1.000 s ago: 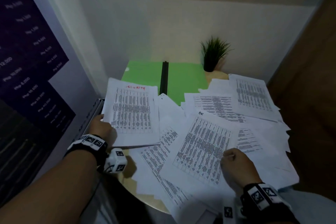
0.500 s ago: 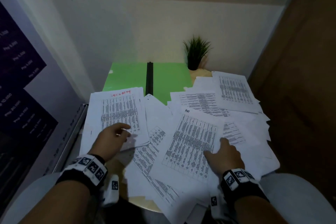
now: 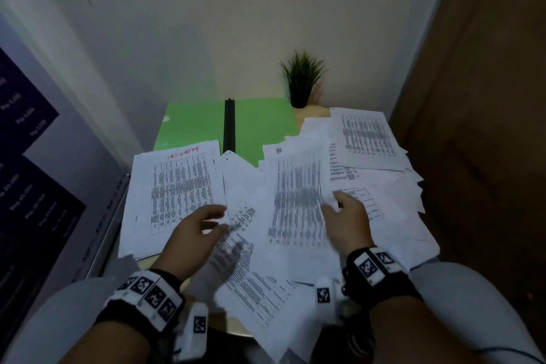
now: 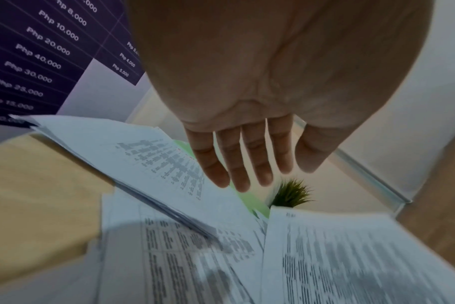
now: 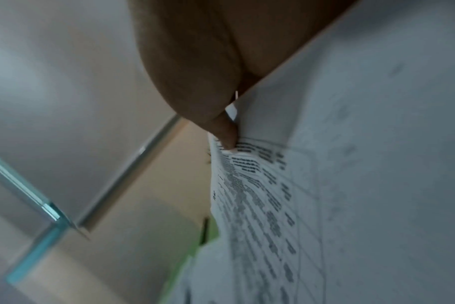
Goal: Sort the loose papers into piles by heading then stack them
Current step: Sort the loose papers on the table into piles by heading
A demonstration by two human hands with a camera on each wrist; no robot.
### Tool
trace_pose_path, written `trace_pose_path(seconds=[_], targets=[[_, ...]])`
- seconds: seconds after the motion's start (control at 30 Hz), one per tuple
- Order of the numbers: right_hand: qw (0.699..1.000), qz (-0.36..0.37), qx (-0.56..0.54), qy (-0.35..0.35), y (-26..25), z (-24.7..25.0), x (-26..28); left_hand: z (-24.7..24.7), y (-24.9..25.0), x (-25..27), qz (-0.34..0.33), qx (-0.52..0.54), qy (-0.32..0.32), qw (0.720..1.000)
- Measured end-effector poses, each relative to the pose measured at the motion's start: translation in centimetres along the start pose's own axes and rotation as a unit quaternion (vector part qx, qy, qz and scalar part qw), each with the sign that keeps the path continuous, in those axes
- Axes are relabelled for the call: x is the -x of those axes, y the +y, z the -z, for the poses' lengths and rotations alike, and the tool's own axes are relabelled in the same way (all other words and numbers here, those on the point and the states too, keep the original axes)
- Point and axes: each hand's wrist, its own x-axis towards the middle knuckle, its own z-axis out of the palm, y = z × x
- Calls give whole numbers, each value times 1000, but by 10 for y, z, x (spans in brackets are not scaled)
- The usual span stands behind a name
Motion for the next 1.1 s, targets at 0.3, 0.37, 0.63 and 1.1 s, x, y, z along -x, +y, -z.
trace_pose_path(seconds=[0.3, 0.37, 0.63, 1.1], targets=[[976, -4, -170, -137, -17, -10, 16, -26, 26, -5, 108, 138, -44, 983], [982, -15, -114, -152, -4, -22, 14, -22, 29, -4, 133, 131, -30, 982], [949, 49, 273, -147, 40, -35, 13, 30, 0, -18, 136, 71, 121, 981], [933, 70, 297, -188, 40, -37, 29, 44, 9, -8, 132, 115, 160, 972]])
